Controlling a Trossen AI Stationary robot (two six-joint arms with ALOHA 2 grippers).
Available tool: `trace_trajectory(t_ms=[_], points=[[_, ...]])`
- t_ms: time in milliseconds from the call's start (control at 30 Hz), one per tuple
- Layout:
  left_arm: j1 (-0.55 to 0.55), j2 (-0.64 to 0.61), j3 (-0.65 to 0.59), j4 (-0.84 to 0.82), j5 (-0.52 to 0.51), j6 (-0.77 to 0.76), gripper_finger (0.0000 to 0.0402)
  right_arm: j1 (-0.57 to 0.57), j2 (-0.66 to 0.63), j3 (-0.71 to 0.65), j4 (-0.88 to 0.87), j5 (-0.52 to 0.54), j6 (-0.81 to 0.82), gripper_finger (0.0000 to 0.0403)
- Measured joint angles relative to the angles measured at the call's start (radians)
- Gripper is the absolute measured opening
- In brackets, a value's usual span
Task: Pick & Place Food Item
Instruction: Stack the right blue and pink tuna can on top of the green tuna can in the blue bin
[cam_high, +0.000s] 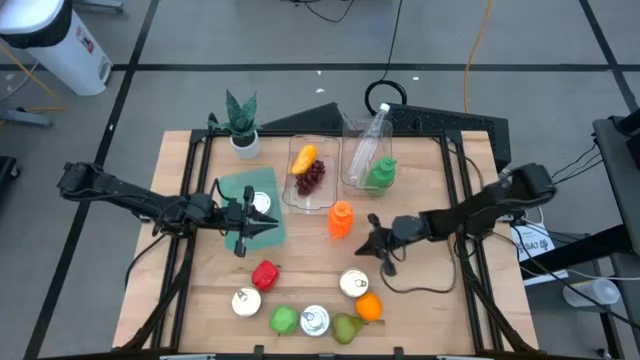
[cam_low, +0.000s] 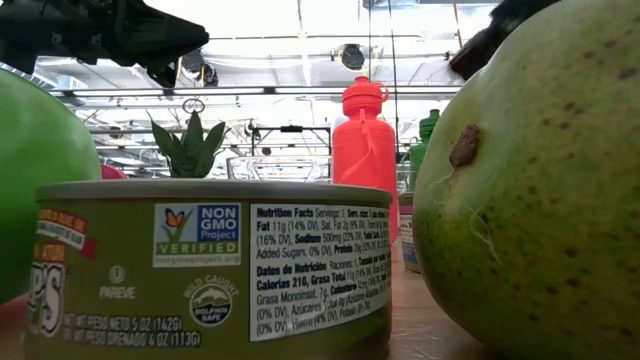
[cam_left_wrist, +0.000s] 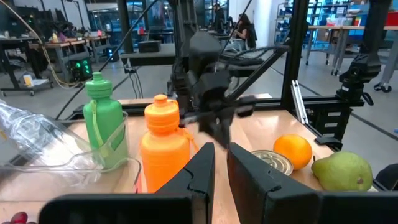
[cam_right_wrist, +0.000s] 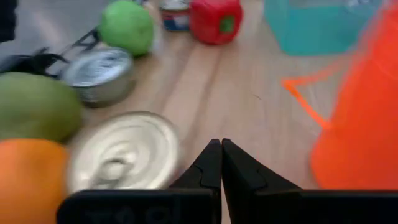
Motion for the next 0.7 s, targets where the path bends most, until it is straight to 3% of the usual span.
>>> trace_trajectory(t_ms=[133,233,400,700], points=[[0.0,0.0,0.0,0.0,0.0,0.0,0.0051,0.084,-0.075,0.001,-0.062,0.074,0.057,0.0],[0.0,0.0,0.0,0.001,0.0,0.002,0.0051,0.133,-0.069,0.006,-0.068,0.066,0.088,0.0],[0.0,0.0,0.0,0.007,-0.001,0.013,0.0051,0.18,0.023,0.095,-0.114,-0.003,0.088,0.0],[0.001,0.0,0.0,0.007,-0.026,0.016,0.0051,0.156,0.171,0.186,-0.248,0.0,0.112,0.0]])
